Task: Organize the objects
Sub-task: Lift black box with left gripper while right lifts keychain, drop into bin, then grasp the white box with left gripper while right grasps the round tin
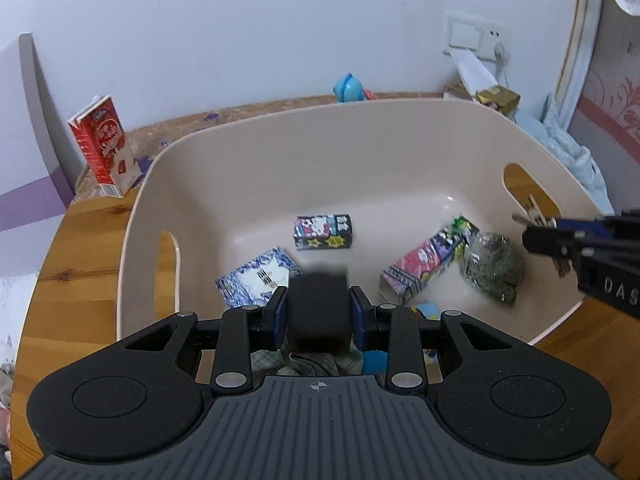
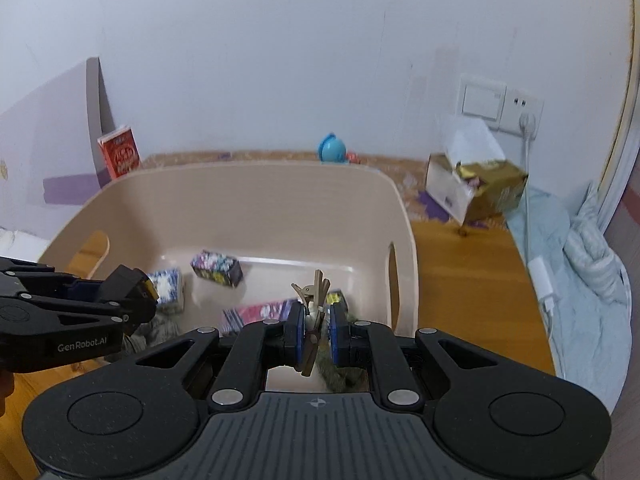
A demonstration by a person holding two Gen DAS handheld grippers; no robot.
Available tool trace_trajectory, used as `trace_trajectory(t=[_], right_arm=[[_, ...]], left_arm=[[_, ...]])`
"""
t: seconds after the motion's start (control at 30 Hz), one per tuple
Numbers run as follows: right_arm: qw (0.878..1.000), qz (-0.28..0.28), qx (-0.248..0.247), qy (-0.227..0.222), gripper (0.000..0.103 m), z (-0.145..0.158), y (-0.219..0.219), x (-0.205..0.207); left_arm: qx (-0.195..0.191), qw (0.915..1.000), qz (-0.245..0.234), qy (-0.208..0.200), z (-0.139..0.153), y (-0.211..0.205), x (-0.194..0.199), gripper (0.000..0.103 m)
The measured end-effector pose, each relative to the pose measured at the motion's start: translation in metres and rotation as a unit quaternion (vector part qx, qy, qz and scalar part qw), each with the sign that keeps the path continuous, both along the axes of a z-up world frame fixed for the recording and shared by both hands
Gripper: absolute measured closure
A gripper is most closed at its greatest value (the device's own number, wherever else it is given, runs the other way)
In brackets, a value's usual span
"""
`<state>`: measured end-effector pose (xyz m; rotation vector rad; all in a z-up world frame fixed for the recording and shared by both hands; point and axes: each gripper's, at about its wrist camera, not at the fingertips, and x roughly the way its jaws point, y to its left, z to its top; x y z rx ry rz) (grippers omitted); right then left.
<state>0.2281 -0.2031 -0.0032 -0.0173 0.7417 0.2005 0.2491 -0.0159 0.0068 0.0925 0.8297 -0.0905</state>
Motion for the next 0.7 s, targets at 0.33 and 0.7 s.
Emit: trace_trajectory(t=[0.33,0.7], right_arm=[[0.998,-0.007,-0.011,-0.059,0.045,0.025,-0.004,-0.038],[0.997,-0.012,-0.019,-0.074,0.017,0.023,-0.018,-0.1]], left_arm=[[-0.014,0.9978,0.01,-0.064,0.031,0.003,-0.042,0.023],[-0.028,0.9951,0.0,-0.095,0.039,-0.005,-0.112,0.017]])
